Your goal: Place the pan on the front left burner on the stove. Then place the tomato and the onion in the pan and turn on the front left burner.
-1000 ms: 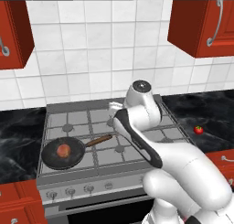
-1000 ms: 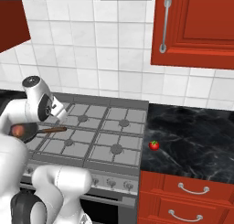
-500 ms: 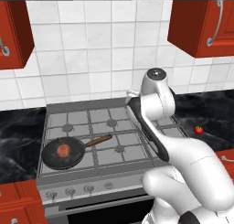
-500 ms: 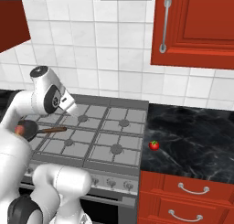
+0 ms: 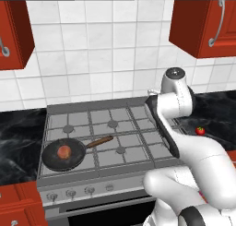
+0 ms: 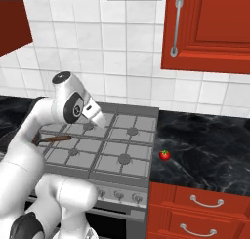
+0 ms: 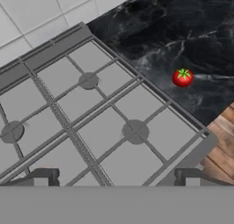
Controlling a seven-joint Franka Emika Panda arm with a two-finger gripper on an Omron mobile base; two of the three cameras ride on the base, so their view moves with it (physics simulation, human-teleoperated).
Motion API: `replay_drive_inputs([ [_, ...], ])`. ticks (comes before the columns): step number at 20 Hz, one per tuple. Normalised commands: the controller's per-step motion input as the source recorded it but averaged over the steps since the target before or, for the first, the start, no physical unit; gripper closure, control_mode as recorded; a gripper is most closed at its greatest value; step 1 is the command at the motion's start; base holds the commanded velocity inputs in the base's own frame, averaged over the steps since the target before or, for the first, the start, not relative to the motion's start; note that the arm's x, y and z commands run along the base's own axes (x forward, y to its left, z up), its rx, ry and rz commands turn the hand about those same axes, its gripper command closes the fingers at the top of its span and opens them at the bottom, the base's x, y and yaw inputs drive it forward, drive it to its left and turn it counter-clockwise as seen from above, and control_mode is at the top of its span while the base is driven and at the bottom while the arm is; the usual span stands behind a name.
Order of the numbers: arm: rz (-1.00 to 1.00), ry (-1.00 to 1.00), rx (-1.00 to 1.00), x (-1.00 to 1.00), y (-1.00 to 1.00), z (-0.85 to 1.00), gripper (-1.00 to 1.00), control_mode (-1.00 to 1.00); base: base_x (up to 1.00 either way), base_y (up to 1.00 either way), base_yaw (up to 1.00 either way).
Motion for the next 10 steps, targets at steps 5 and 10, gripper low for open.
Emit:
replay_drive_inputs([
  [5, 0.00, 0.00, -0.03, 0.00, -0.79, -0.11, -1.00, -1.00, 0.00, 0.00, 0.00],
  [10, 0.01, 0.00, -0.06, -0.07, -0.61, -0.22, -1.00, -1.00, 0.00, 0.00, 0.00],
])
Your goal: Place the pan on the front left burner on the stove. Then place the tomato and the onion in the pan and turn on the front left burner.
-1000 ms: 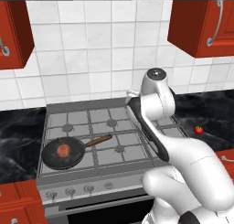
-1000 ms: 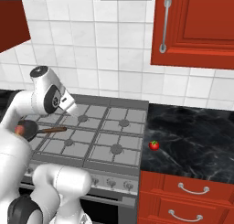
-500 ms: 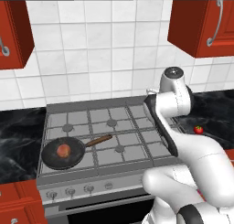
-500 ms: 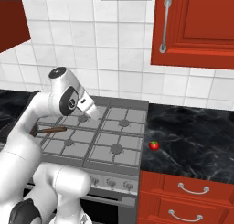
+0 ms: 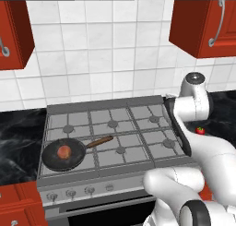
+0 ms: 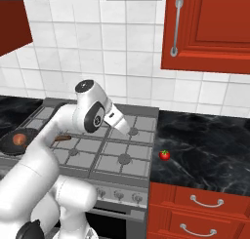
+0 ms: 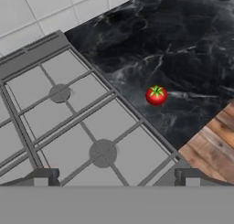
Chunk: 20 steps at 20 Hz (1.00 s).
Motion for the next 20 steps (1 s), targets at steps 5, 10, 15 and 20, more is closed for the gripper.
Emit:
replay_drive_inputs([
  [5, 0.00, 0.02, -0.03, -0.13, -0.66, -0.37, -1.00, -1.00, 0.00, 0.00, 0.00],
  [10, 0.00, 0.08, -0.03, -0.02, -0.58, -0.35, -1.00, -1.00, 0.00, 0.00, 0.00],
  [15, 0.00, 0.08, -0.04, 0.00, -0.36, -0.26, -1.00, -1.00, 0.00, 0.00, 0.00],
  [20, 0.00, 0.06, -0.05, 0.01, -0.08, -0.21, -1.00, -1.00, 0.00, 0.00, 0.00],
])
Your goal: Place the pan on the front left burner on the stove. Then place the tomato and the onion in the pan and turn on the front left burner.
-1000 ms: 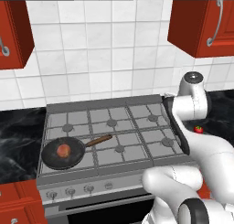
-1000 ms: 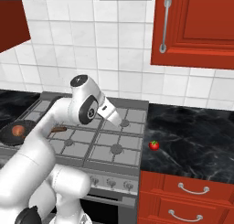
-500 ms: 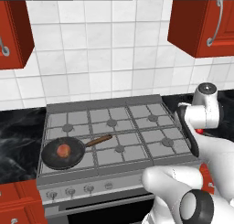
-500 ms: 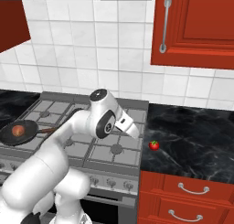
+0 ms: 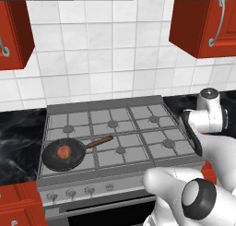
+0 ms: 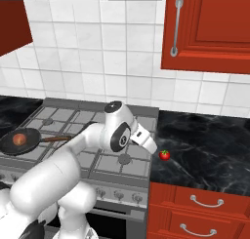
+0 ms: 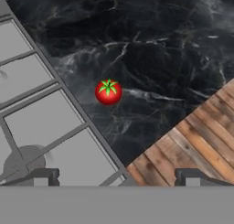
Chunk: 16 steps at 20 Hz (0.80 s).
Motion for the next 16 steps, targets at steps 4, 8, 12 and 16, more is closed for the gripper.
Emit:
replay_drive_inputs([
  [4, 0.00, 0.02, -0.01, 0.04, 0.00, -0.32, -1.00, -1.00, 0.00, 0.00, 0.00],
  [8, 0.11, -0.03, 0.05, 0.01, -0.17, -0.41, -1.00, -1.00, 0.00, 0.00, 0.00],
  [12, 0.14, -0.01, 0.08, 0.02, -0.30, -0.29, -1.00, -1.00, 0.00, 0.00, 0.00],
  [16, 0.04, 0.00, 0.01, 0.18, -0.02, -0.08, -1.00, -1.00, 0.00, 0.00, 0.00],
])
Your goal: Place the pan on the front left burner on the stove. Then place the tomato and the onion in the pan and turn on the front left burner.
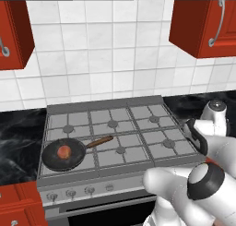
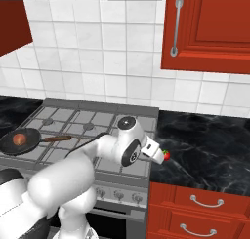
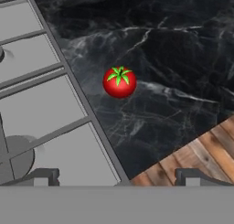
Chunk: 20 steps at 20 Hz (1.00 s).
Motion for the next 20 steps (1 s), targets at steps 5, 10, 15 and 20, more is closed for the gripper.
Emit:
replay_drive_inputs([
  [5, 0.00, 0.01, 0.00, 0.28, 0.00, 0.00, -1.00, -1.00, 0.00, 0.00, 0.00],
  [10, 0.00, 0.09, 0.00, 0.13, -0.02, -0.01, -1.00, -1.00, 0.00, 0.00, 0.00],
  [15, 0.00, 0.08, 0.00, 0.08, -0.08, -0.05, -1.00, -1.00, 0.00, 0.00, 0.00],
  [20, 0.00, 0.06, 0.00, 0.13, -0.08, -0.04, -1.00, -1.00, 0.00, 0.00, 0.00],
])
